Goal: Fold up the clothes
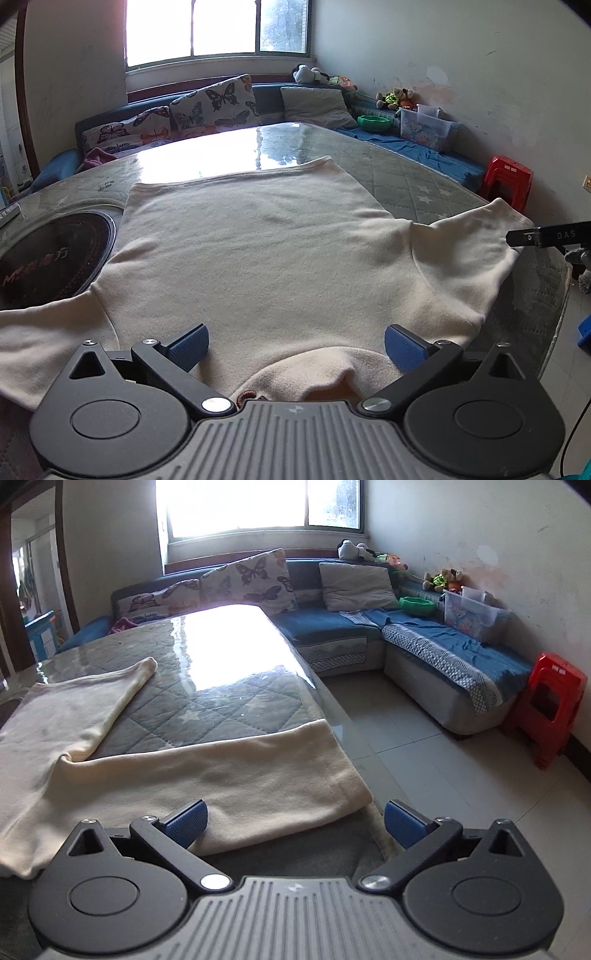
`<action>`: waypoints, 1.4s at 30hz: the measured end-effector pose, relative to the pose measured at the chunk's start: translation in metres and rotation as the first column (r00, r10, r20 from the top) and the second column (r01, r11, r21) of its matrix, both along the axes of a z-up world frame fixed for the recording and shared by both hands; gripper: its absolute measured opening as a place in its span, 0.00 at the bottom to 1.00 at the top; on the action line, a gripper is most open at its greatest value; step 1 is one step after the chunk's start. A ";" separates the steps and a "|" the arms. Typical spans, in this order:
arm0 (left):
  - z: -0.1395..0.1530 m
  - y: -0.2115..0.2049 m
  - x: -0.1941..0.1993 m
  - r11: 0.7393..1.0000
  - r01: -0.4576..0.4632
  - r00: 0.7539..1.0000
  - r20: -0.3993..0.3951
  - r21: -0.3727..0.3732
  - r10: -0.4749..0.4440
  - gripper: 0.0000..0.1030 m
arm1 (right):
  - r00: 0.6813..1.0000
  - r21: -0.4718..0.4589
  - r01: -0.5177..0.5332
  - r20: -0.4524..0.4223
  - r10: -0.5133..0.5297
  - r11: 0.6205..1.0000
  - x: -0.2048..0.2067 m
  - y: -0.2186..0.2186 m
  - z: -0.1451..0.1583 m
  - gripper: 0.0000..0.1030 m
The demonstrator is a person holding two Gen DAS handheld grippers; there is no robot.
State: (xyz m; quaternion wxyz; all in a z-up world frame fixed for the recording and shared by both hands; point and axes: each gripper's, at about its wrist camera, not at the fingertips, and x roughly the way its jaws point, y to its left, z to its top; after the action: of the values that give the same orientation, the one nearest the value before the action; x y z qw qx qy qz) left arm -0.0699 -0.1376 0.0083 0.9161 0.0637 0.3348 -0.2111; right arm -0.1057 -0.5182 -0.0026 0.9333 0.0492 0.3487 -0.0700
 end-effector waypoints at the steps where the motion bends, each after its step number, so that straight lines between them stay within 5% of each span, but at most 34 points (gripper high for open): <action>1: 0.001 0.000 0.000 1.000 -0.002 1.000 0.003 -0.001 0.002 1.00 | 1.000 0.003 -0.002 0.001 0.002 1.000 -0.002 0.000 0.001 0.94; 19: 0.015 -0.015 0.003 1.000 0.023 0.999 0.045 -0.011 -0.023 1.00 | 0.989 0.049 0.134 0.055 -0.137 0.990 -0.002 -0.019 0.003 0.43; 26: 0.012 -0.024 0.004 1.000 0.030 0.999 0.036 -0.005 -0.030 1.00 | 0.984 0.061 0.157 0.080 -0.161 0.986 -0.003 -0.028 0.000 0.11; 34: 0.005 -0.038 0.006 0.998 0.067 0.998 0.019 0.012 -0.068 1.00 | 0.981 0.092 0.121 0.139 -0.134 0.988 -0.017 -0.033 0.013 0.07; 42: -0.002 -0.047 0.006 0.996 0.092 0.996 0.012 0.021 -0.092 1.00 | 0.967 0.024 -0.020 0.254 0.014 0.999 -0.017 -0.008 0.074 0.05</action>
State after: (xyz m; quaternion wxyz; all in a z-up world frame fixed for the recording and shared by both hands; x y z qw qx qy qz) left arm -0.0637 -0.1847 0.0061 0.9068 0.0899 0.3278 -0.2494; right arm -0.1228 -0.5262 0.0719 0.9701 0.0672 0.2276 -0.0505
